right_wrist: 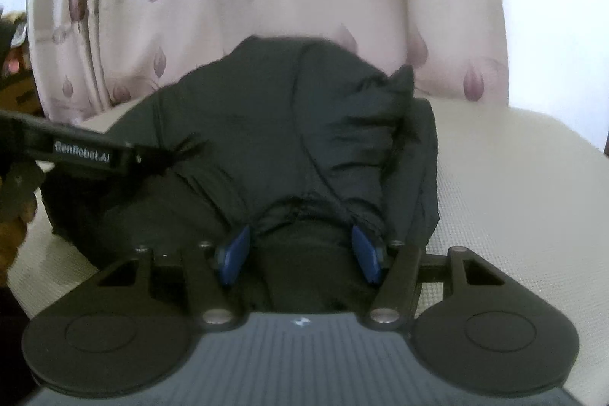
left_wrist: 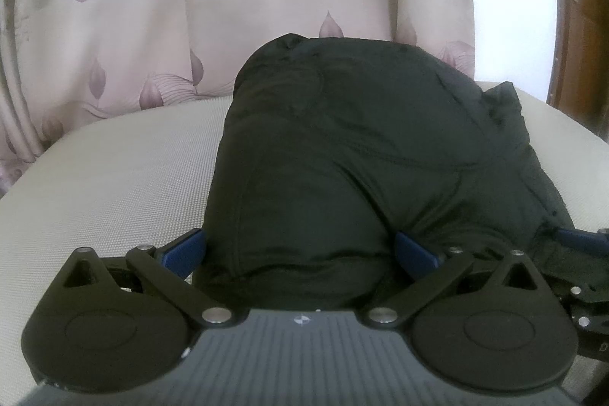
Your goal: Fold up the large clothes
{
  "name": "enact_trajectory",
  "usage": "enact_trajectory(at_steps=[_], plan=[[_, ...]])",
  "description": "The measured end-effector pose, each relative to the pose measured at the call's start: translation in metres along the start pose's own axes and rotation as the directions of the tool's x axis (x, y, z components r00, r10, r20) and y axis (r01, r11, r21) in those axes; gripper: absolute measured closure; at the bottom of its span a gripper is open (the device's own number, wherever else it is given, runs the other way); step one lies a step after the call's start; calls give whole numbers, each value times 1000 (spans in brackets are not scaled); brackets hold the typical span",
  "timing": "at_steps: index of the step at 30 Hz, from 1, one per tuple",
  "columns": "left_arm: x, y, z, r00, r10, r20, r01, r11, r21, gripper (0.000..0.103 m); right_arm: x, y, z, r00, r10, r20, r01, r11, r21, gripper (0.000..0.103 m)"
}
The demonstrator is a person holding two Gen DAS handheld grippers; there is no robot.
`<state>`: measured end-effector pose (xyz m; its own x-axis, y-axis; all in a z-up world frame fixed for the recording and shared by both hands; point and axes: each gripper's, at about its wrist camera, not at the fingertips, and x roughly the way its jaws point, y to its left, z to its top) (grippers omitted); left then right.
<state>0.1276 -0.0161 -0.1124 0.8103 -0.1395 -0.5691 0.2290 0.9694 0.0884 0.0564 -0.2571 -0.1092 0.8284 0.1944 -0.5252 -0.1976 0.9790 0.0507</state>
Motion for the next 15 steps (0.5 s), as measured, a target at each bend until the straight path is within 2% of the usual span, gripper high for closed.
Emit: enact_trajectory(at_steps=[3, 5, 9, 13, 15], plan=[[0, 0, -2, 1000, 4, 3, -4, 1000, 14, 0, 2, -4, 4, 1000, 18, -19, -18, 1000, 5, 45], [1, 1, -1, 1000, -1, 0, 1, 1000, 14, 0, -4, -7, 19, 998, 29, -47, -29, 1000, 0, 45], [1, -1, -2, 1000, 3, 4, -3, 1000, 13, 0, -34, 0, 64, 996, 38, 78, -30, 995, -97, 44], [1, -1, -3, 1000, -2, 4, 2, 1000, 15, 0, -4, 5, 116, 997, 55, 56, -46, 988, -144, 44], [0, -1, -2, 1000, -3, 2, 3, 1000, 16, 0, 24, 7, 133, 997, 70, 11, -68, 987, -145, 45]])
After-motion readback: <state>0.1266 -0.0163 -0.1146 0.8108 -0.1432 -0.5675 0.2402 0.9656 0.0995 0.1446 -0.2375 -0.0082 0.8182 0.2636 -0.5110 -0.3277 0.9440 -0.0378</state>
